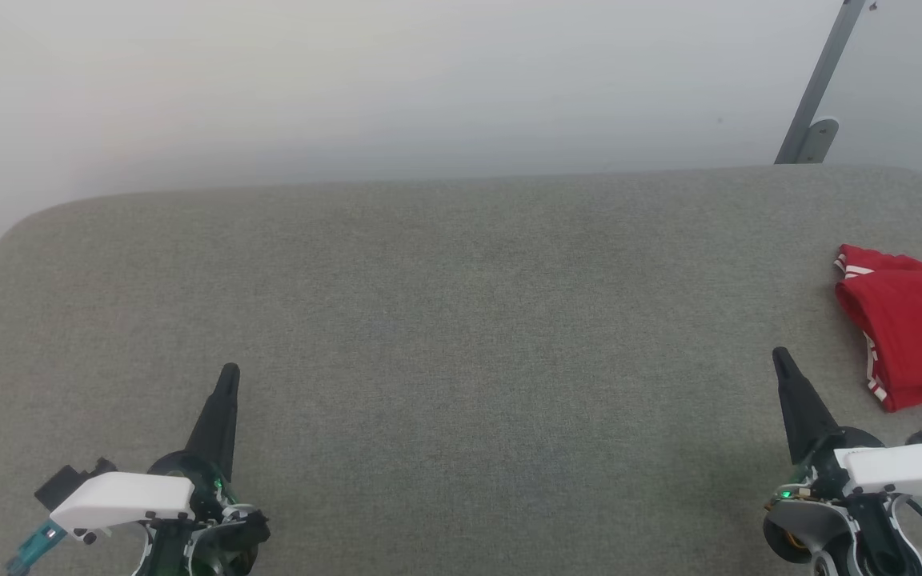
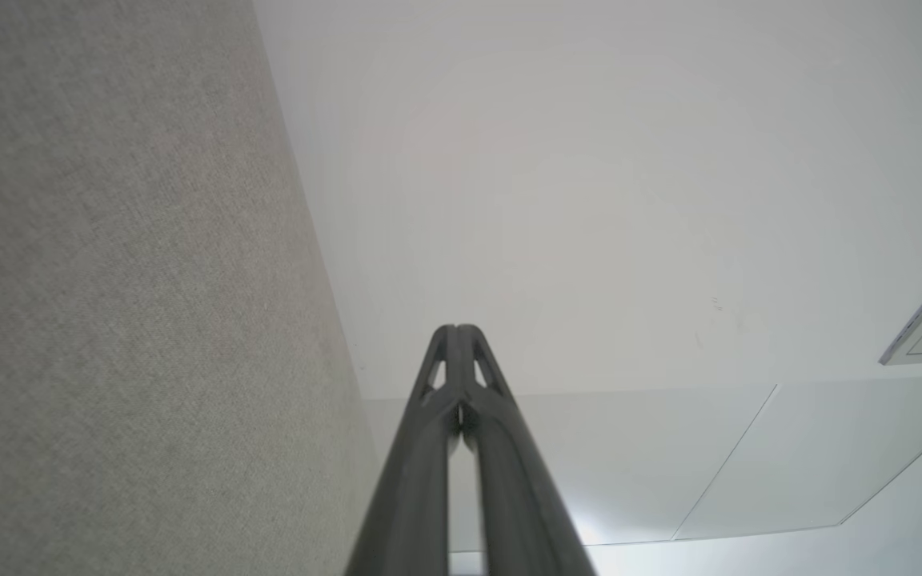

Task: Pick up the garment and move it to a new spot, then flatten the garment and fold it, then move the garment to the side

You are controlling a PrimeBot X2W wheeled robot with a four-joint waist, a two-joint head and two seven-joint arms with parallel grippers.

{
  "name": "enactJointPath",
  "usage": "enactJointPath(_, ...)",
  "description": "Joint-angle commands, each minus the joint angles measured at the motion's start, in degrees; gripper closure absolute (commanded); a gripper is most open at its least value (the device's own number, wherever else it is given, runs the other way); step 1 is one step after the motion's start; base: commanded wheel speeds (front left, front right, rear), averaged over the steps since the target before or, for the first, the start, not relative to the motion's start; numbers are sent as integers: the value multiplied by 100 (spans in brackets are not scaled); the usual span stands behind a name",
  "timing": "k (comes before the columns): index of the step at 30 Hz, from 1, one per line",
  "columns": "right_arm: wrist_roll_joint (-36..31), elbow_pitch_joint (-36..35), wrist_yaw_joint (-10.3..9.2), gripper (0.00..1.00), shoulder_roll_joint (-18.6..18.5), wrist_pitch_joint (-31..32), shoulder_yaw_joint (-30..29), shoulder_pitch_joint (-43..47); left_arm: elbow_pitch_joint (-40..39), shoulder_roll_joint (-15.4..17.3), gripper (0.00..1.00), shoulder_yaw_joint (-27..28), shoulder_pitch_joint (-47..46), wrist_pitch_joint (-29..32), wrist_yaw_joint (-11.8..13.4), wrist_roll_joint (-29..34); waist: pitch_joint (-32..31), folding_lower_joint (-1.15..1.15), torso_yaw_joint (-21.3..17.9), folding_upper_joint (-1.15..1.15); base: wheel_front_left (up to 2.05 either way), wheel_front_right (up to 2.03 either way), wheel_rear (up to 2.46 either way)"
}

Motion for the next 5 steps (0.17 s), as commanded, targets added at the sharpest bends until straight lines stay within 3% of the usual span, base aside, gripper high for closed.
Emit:
enactJointPath(1,24,-16,0,100,20,10,-3,32,-4,-12,100,1,-66,16,0,-21,0,0,0,0,0,0,0)
enactJointPath(5,24,-16,1,100,20,10,-4,32,-4,-12,100,1,-66,16,0,-20,0,0,0,0,0,0,0)
